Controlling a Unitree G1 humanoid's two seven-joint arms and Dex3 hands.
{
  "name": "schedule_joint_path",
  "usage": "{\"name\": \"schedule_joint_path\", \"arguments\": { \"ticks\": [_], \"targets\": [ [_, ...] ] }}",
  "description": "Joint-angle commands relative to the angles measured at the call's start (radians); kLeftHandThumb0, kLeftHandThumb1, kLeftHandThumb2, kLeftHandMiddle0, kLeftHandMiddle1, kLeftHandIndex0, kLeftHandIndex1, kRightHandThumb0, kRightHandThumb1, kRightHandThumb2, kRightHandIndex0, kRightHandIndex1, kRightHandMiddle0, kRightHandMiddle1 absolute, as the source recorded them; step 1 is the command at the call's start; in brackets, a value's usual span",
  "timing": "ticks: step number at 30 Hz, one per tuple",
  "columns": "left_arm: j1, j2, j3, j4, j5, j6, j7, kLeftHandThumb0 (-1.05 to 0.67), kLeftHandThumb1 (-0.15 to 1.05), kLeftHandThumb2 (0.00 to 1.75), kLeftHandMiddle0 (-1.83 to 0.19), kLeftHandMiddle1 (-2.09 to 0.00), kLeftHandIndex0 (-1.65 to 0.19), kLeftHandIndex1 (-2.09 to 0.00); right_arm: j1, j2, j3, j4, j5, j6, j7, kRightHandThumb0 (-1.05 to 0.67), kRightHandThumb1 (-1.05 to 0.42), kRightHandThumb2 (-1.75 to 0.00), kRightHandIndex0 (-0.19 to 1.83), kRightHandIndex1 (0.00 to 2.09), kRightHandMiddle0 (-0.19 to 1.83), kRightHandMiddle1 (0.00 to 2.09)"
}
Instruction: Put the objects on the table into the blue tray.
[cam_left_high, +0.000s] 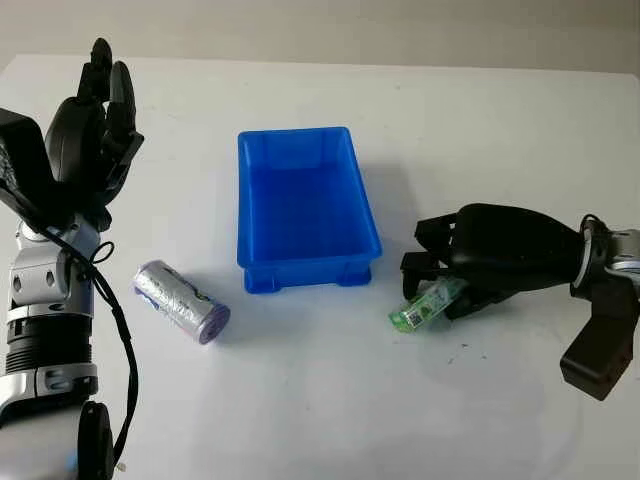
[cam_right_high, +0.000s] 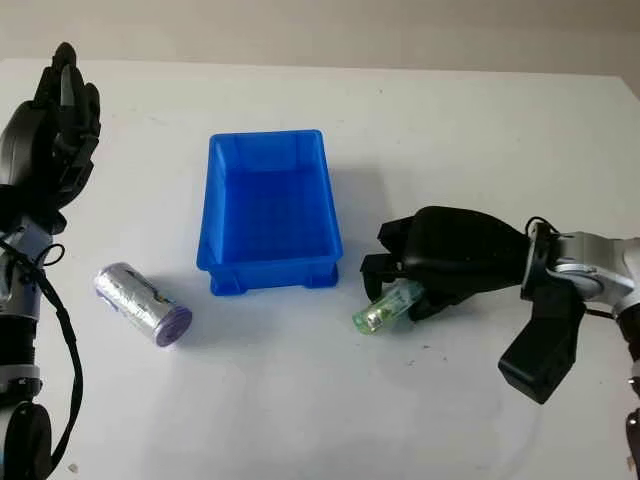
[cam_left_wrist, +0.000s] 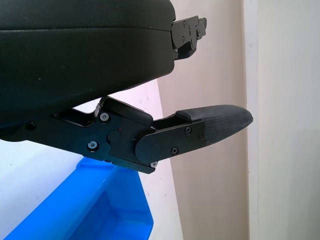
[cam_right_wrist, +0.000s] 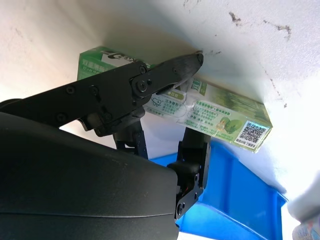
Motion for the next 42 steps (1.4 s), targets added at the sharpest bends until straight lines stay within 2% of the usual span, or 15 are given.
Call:
{"name": "schedule_joint_path", "arguments": {
  "ticks": [1, 7, 8, 9, 11, 12, 13, 15, 16, 18, 20, 24, 28, 36, 42],
  "targets": [
    [0.001, 0.016, 0.007, -0.020, -0.003, 0.004, 0.000, -0.76, 1.05, 0.65, 0.19, 0.00, 0.19, 0.00, 0.006, -0.019, 0.017, 0.011, 0.021, 0.013, 0.038, -0.20, -0.94, -0.05, 0.38, 1.85, 0.41, 1.44],
    [0.002, 0.014, 0.006, -0.023, -0.004, 0.010, -0.003, -0.76, 1.05, 0.65, 0.19, 0.00, 0.19, 0.00, 0.013, -0.008, 0.002, -0.021, 0.122, 0.066, 0.129, -0.17, -0.94, -0.05, 0.35, 1.93, 0.40, 1.52],
    [0.002, 0.014, 0.005, -0.022, -0.003, 0.008, -0.003, -0.76, 1.05, 0.65, 0.19, 0.00, 0.19, 0.00, 0.012, -0.006, -0.001, -0.025, 0.146, 0.083, 0.150, -0.15, -0.94, -0.06, 0.36, 1.97, 0.40, 1.65],
    [0.002, 0.014, 0.005, -0.021, -0.003, 0.007, -0.003, -0.76, 1.05, 0.65, 0.19, 0.00, 0.19, 0.00, 0.010, -0.004, -0.005, -0.031, 0.162, 0.098, 0.163, -0.13, -0.96, -0.06, 0.34, 1.94, 0.37, 1.74],
    [0.001, 0.014, 0.005, -0.018, -0.002, 0.006, -0.003, -0.76, 1.05, 0.65, 0.19, 0.00, 0.19, 0.00, -0.001, -0.002, -0.015, -0.047, 0.192, 0.129, 0.189, -0.13, -0.97, -0.06, 0.35, 1.66, 0.35, 1.67],
    [0.001, 0.015, 0.005, -0.016, -0.002, 0.004, -0.005, -0.76, 1.05, 0.65, 0.19, 0.00, 0.19, 0.00, -0.008, 0.001, -0.022, -0.051, 0.203, 0.142, 0.192, -0.12, -0.97, -0.05, 0.40, 1.66, 0.35, 1.75],
    [0.000, 0.017, 0.004, -0.014, -0.002, 0.003, -0.008, -0.76, 1.05, 0.65, 0.19, 0.00, 0.19, 0.00, -0.017, 0.006, -0.029, -0.047, 0.210, 0.145, 0.183, -0.12, -0.96, -0.05, 0.39, 1.81, 0.33, 1.88],
    [-0.003, 0.016, 0.006, -0.010, -0.002, 0.004, -0.006, -0.76, 1.05, 0.65, 0.19, 0.00, 0.19, 0.00, -0.042, 0.014, -0.040, -0.043, 0.206, 0.154, 0.161, -0.14, -0.94, -0.05, 0.42, 1.83, 0.31, 1.79],
    [-0.004, 0.015, 0.006, -0.009, -0.002, 0.006, -0.004, -0.76, 1.05, 0.64, 0.19, 0.00, 0.19, 0.00, -0.056, 0.017, -0.046, -0.041, 0.205, 0.161, 0.154, -0.16, -0.92, -0.05, 0.44, 1.75, 0.33, 1.67],
    [-0.007, 0.015, 0.006, -0.008, -0.002, 0.008, -0.002, -0.76, 1.05, 0.64, 0.19, 0.00, 0.19, 0.00, -0.087, 0.019, -0.057, -0.044, 0.202, 0.186, 0.150, -0.17, -0.91, -0.05, 0.49, 1.56, 0.41, 1.50],
    [-0.010, 0.015, 0.006, -0.004, -0.001, 0.005, -0.001, -0.76, 1.05, 0.64, 0.19, 0.00, 0.19, 0.00, -0.125, 0.021, -0.062, -0.033, 0.208, 0.200, 0.150, -0.16, -0.88, -0.05, 0.56, 1.33, 0.54, 1.19],
    [-0.016, 0.017, 0.007, 0.008, -0.001, 0.004, -0.001, -0.76, 1.05, 0.64, 0.19, 0.00, 0.19, 0.00, -0.202, 0.020, -0.070, -0.011, 0.193, 0.223, 0.123, -0.17, -0.83, -0.05, 0.79, 0.72, 0.75, 0.84],
    [-0.018, 0.019, 0.004, 0.013, 0.001, 0.000, -0.005, -0.77, 1.05, 0.63, 0.19, 0.00, 0.19, 0.00, -0.278, 0.029, -0.072, 0.028, 0.156, 0.277, 0.068, -0.17, -0.83, -0.05, 0.93, 0.48, 0.87, 0.68],
    [-0.015, 0.016, 0.005, 0.011, 0.002, -0.004, 0.001, -0.77, 1.05, 0.63, 0.19, 0.00, 0.19, 0.00, -0.424, 0.090, -0.053, 0.123, 0.099, 0.379, -0.045, -0.28, -0.78, -0.05, 0.99, 0.52, 0.86, 0.83],
    [-0.010, 0.013, 0.005, -0.001, -0.003, -0.002, 0.002, -0.76, 1.05, 0.64, 0.19, 0.00, 0.19, 0.00, -0.489, 0.159, -0.023, 0.149, 0.090, 0.418, -0.073, -0.25, -0.79, -0.05, 0.88, 0.77, 0.78, 1.02]
  ]
}}
